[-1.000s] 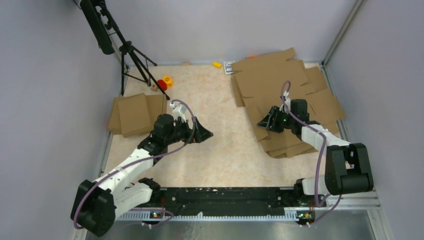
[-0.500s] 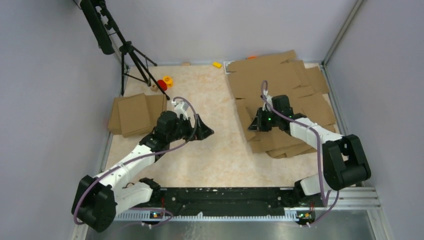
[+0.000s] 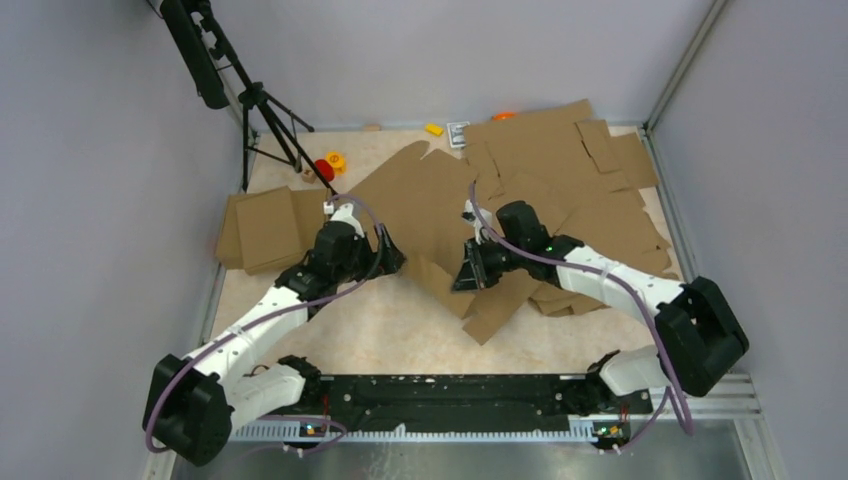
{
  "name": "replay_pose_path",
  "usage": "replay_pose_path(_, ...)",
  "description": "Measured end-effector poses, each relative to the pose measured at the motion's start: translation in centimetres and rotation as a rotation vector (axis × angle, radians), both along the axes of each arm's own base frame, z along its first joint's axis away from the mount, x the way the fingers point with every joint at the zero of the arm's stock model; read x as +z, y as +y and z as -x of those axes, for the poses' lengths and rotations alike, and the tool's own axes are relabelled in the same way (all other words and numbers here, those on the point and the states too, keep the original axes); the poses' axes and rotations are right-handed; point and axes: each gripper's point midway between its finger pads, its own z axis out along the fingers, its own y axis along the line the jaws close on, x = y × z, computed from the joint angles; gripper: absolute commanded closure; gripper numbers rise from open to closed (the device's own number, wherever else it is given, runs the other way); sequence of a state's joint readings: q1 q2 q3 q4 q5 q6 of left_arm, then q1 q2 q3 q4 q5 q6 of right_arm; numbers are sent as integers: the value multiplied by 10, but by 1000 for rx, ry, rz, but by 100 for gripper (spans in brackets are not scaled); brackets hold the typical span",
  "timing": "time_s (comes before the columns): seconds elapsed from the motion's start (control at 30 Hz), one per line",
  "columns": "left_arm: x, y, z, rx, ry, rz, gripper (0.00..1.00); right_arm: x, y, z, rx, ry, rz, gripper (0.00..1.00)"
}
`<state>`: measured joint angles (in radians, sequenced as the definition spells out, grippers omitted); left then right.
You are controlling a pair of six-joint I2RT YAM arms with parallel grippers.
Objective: Fold the paper box
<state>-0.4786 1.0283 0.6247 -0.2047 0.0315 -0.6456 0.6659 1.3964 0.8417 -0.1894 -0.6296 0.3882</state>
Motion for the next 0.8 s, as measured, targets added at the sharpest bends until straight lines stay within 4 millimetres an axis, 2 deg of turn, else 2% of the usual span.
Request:
replay_pose_path(0.03,-4,3,-1,17,16,-6,1,4,-1,1,5,-8,-7,64)
replay_pose_path(0.07,-7,6,-1,31,28,-9,1,8,-2,2,9,-20,-13,52)
replay_pose_path(0.13,-11,12,-4,68,50,-6,1,13,-5,6,17,-35,-18,40)
replay_pose_path(0.17,-12,15,-5,82,56,-4,1,16,-6,7,18,-44,-18,37)
replay_pose_path(0.3,-17,20,-5,105,72,10,1,17,-19,5,-33,-76,32,36)
replay_pose_path(0.4,-24,15,4,69,91,27,1,18,-41,-9,-152,-106,97,35)
replay_pose_path(0.47,-28,12,9,42,110,36,1,19,-64,-28,-282,-124,142,25)
replay_pose_path(0.53,-30,9,11,21,122,37,1,21,-96,-50,-462,-131,180,16)
replay_pose_path(0.6,-35,8,13,7,137,31,1,21,-128,-63,-629,-130,200,16)
replay_pose_path(0.7,-42,7,14,-4,159,22,1,12,-170,-64,-852,-95,227,18)
replay_pose_path(0.8,-47,6,16,-14,180,17,1,-6,-192,-53,-993,-23,266,21)
